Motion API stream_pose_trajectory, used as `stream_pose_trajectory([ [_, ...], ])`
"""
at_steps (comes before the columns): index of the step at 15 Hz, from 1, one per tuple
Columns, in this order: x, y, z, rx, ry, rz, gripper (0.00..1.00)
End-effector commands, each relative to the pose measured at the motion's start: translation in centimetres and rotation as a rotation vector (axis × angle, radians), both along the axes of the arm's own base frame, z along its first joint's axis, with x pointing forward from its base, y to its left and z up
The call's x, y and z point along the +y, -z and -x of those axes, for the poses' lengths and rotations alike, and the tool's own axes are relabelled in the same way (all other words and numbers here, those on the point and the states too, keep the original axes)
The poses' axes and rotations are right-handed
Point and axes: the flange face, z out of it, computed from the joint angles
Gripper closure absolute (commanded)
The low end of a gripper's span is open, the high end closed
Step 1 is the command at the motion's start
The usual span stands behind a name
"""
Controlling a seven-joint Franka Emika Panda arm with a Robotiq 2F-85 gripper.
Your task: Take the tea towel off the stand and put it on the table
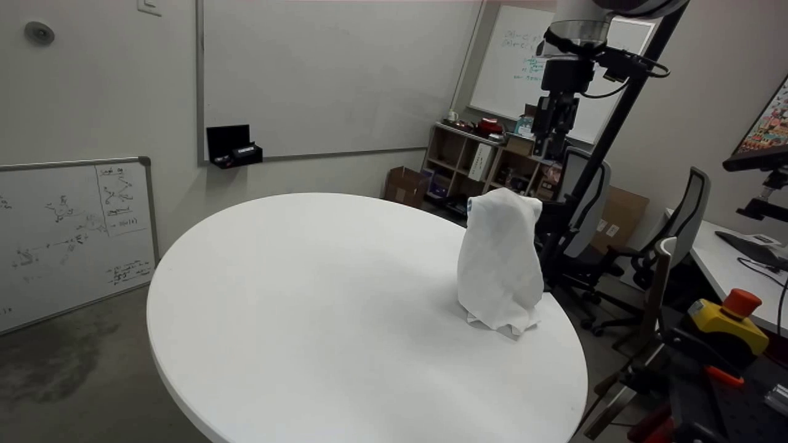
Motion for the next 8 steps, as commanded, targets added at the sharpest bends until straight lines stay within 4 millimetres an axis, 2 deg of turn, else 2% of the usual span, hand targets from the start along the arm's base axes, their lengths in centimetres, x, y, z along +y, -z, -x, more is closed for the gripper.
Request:
stream_pose_trajectory([
  [1, 0.9, 1.7, -0.7, -0.017, -0.12, -0.023, 0.0],
  [5, 1.3, 4.3, -1.2, 0.002, -0.205, -0.056, 0.0],
  [8, 1.3, 6.1, -1.9, 0.022, -0.199, -0.039, 0.0],
])
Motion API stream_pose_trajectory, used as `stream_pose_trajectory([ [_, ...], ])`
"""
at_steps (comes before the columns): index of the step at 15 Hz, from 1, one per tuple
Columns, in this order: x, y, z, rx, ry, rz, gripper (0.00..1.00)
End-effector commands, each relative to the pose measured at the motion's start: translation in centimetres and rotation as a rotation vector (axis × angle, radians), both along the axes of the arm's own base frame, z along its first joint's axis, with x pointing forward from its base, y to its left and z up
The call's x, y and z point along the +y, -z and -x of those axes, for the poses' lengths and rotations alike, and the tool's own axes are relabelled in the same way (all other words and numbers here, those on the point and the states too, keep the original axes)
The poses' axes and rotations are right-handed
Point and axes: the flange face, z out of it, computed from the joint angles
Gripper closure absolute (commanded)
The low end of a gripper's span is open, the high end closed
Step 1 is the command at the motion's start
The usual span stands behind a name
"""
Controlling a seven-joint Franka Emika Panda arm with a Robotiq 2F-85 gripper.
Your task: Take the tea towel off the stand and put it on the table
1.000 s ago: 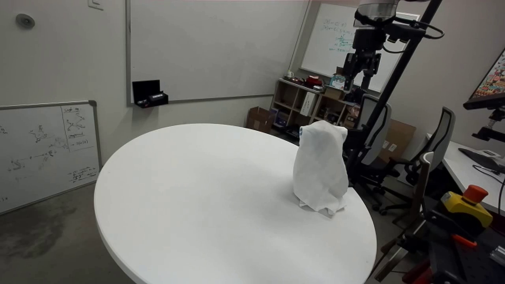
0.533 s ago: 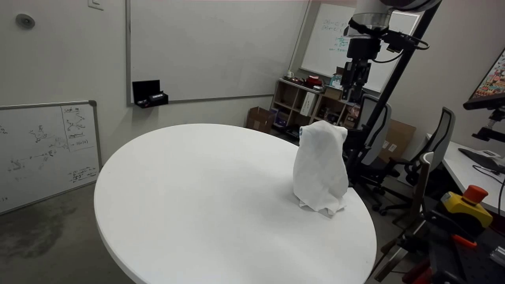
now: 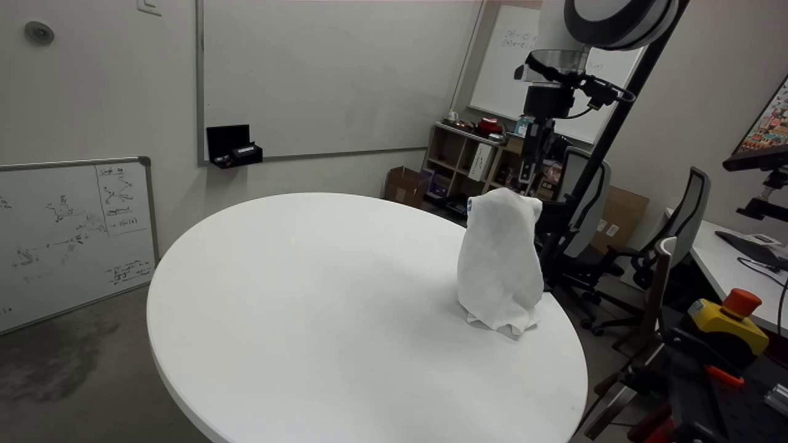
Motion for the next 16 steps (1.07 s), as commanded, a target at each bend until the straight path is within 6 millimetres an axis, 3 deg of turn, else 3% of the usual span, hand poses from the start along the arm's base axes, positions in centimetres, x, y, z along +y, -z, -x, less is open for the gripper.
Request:
stream_pose_trajectory([
  [1, -0.2, 1.9, -1.1, -0.001, -0.008, 0.009, 0.0],
  [10, 0.1, 5.2, -2.6, 0.033, 0.002, 0.034, 0.0],
  [11, 0.1, 5.4, -2.7, 0.035, 0.002, 0.035, 0.08],
  [12, 0.1, 5.4, -2.9, 0.036, 0.003, 0.035, 0.28],
  [16, 0.2, 5.4, -3.4, 0.03, 0.007, 0.037, 0.55],
])
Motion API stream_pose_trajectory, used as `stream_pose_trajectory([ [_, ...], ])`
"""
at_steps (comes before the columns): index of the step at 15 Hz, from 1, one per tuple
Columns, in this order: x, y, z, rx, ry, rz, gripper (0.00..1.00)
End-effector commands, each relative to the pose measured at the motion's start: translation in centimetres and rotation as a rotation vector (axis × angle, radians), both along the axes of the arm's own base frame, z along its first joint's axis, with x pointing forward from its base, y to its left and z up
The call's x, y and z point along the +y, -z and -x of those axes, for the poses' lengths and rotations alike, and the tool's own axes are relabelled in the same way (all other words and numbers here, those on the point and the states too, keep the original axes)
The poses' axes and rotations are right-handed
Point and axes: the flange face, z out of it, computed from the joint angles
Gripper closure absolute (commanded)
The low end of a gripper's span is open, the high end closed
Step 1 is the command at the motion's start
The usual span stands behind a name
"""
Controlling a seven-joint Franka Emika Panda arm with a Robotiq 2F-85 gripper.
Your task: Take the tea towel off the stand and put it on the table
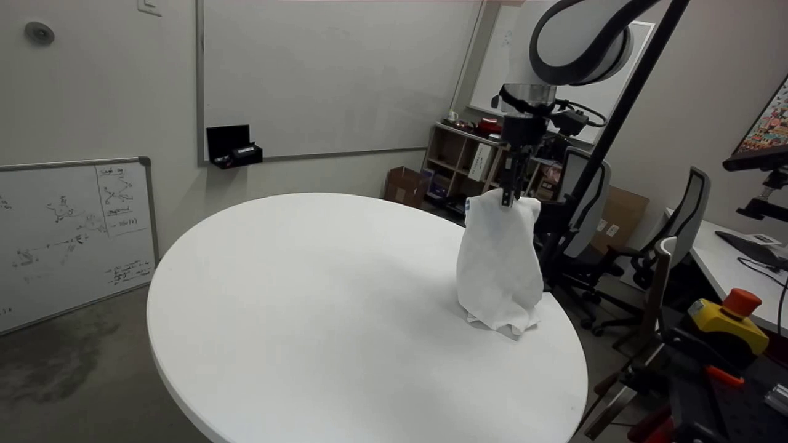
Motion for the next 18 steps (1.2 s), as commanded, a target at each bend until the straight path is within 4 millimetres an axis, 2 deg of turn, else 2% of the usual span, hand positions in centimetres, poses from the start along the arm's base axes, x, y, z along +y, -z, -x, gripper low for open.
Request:
stream_pose_trajectory([
  [1, 0.0, -0.1, -1.2, -0.01, 0.005, 0.018, 0.66],
  [6, 0.3, -0.5, -1.7, -0.015, -0.005, 0.015, 1.0],
  [9, 0.5, -0.6, -1.6, -0.009, -0.003, 0.003, 1.0],
  [13, 0.6, -2.5, -1.0, -0.03, 0.004, -0.016, 0.99],
  [18, 1.5, -8.2, -0.4, -0.134, -0.022, -0.038, 0.99],
])
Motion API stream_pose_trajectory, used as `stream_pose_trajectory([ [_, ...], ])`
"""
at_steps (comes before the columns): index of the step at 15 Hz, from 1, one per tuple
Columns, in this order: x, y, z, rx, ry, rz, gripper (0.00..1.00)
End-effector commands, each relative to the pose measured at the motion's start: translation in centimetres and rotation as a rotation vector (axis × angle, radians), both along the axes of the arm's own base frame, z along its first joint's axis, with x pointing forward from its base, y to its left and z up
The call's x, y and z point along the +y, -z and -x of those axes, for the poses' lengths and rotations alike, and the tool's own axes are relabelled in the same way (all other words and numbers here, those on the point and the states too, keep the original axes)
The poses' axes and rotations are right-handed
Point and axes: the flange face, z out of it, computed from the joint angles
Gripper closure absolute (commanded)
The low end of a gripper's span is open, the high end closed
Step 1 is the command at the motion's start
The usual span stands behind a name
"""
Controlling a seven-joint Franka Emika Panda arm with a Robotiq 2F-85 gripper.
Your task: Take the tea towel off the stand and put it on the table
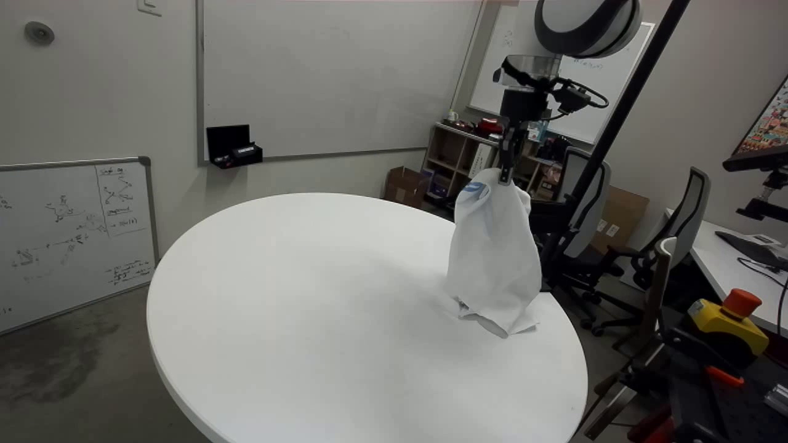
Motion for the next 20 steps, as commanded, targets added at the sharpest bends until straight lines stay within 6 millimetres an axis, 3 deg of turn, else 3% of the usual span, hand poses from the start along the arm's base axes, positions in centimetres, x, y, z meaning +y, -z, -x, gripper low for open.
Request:
stream_pose_trajectory([
  [1, 1.3, -5.3, 1.3, -0.082, -0.038, -0.031, 0.99],
  [7, 5.6, -12.7, 2.6, -0.186, -0.181, -0.064, 0.99],
  [12, 11.0, -17.4, 3.4, -0.237, -0.332, -0.095, 0.99],
  [20, 20.5, -21.1, 3.5, -0.218, -0.535, -0.135, 0.99],
])
